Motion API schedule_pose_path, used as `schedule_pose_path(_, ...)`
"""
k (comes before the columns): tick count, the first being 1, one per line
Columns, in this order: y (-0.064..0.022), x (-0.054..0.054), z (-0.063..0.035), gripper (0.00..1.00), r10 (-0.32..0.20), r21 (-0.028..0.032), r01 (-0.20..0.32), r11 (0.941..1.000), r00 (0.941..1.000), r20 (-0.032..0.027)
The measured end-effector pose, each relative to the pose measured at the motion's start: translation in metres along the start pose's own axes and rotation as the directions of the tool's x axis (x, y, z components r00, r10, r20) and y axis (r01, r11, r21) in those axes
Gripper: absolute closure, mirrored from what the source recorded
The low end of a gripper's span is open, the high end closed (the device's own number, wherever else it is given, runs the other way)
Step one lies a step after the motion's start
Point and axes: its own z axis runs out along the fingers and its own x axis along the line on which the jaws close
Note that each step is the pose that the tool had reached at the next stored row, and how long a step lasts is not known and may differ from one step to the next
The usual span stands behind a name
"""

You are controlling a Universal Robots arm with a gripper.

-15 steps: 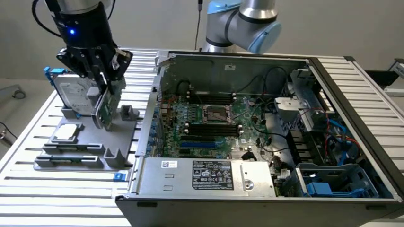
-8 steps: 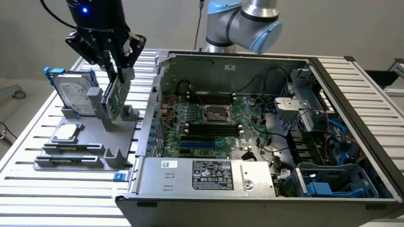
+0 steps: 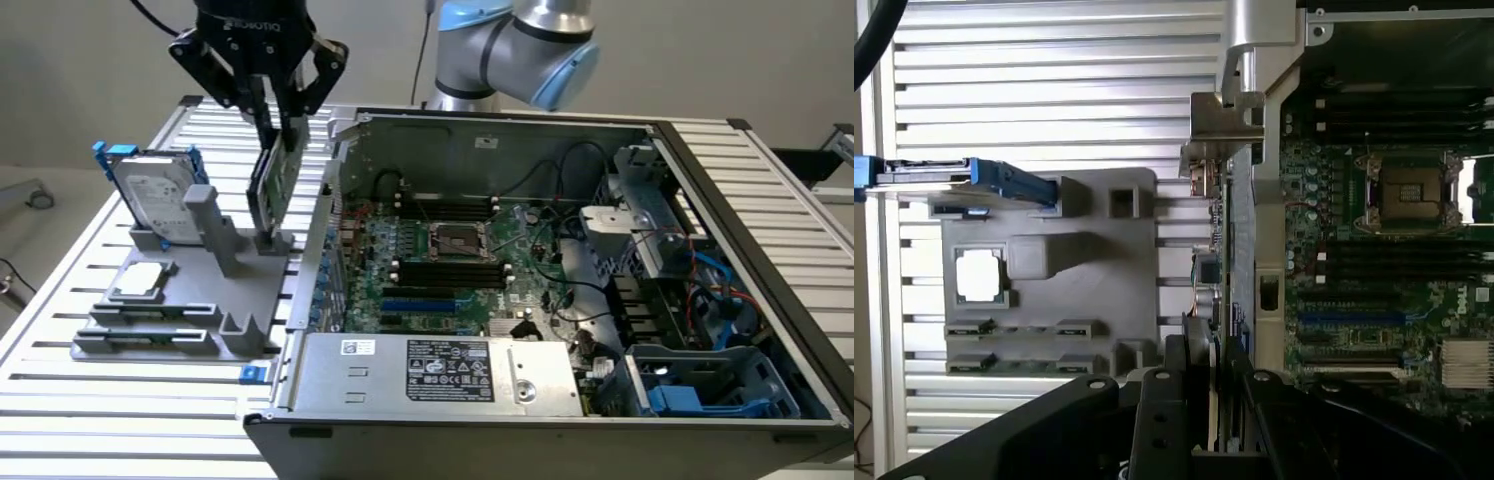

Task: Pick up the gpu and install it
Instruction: 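Pick up the gpu and move the gpu toward the slot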

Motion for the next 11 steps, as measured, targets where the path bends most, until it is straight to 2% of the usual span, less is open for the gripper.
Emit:
schedule_pose_path(4,0.0008,-0.018,-0.0067,0.73,0.0,0.0,0.0,1.0,1.0,-0.0028)
schedule_pose_path(11,0.0017,-0.05,-0.0116,0.73,0.0,-0.0001,0.0,1.0,1.0,-0.0052)
